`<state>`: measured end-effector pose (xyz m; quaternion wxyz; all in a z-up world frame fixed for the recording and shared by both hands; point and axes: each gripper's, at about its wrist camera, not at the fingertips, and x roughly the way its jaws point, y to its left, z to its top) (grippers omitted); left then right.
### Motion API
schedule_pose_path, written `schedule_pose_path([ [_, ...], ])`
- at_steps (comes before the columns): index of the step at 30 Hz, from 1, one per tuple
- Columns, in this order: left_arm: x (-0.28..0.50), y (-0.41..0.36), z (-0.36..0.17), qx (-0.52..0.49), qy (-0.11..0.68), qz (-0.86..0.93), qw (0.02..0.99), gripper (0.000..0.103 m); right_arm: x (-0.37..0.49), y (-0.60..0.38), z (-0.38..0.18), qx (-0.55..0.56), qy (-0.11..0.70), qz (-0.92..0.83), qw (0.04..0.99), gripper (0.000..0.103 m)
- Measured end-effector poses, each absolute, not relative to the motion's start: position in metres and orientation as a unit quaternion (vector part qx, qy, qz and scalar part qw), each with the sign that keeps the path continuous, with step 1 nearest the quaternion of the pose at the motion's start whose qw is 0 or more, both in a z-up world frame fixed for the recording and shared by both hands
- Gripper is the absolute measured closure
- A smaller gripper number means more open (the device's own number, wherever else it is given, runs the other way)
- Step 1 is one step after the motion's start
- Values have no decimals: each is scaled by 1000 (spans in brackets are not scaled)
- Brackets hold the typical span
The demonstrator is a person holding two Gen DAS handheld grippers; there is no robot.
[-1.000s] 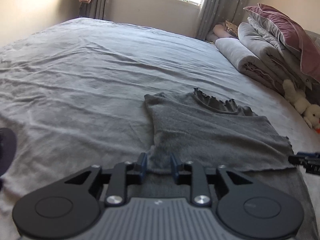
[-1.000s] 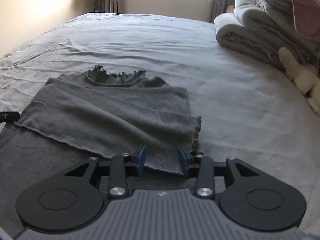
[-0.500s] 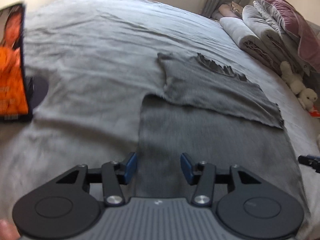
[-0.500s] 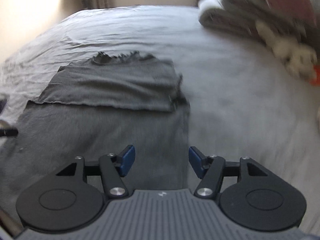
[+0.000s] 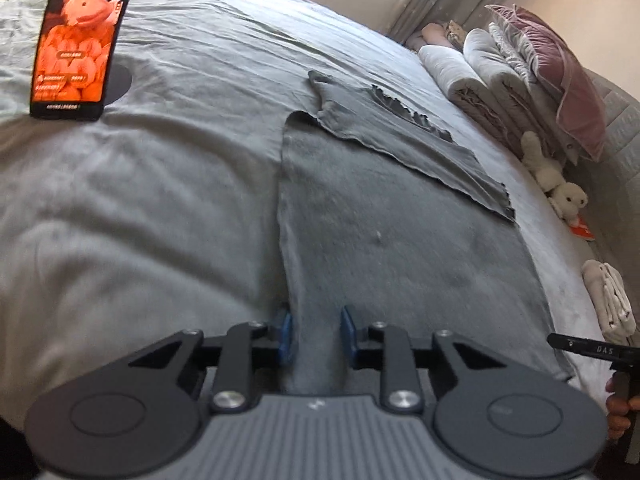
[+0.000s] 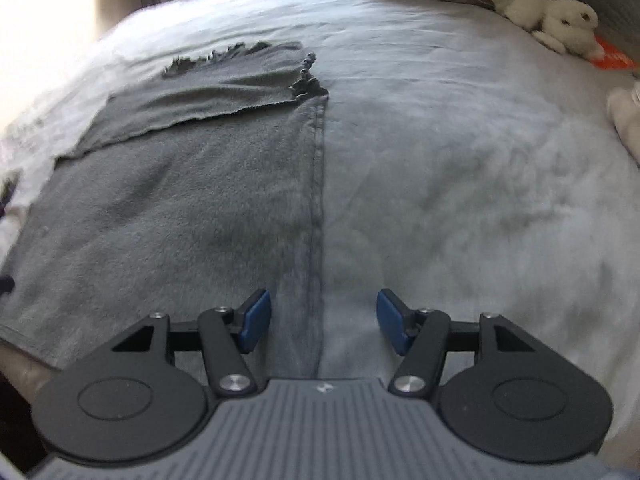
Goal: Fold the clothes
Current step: 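Grasp the hem end of the grey shirt strip with both grippers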
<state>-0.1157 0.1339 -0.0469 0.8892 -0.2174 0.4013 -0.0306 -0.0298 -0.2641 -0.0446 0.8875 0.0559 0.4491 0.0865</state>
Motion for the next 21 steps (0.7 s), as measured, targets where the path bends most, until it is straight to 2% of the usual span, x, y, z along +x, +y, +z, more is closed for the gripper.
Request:
schedule_pose_path([
  [4,-127,125,-46,-215,398,-26,892,79,-55,-278,-50,111,430,86,892,43],
  [9,-137,122,-45,-226,401,-15,888,92,-71,-284,-48,134,425,79,892,55],
  [13,-145,124,-46,-248,399,-11,883,93,-73,-292,-50,173,429,72,884,65],
  [21,-152,126,-47,-260,392,-16,882,94,-78,-295,-51,192,432,75,878,72],
])
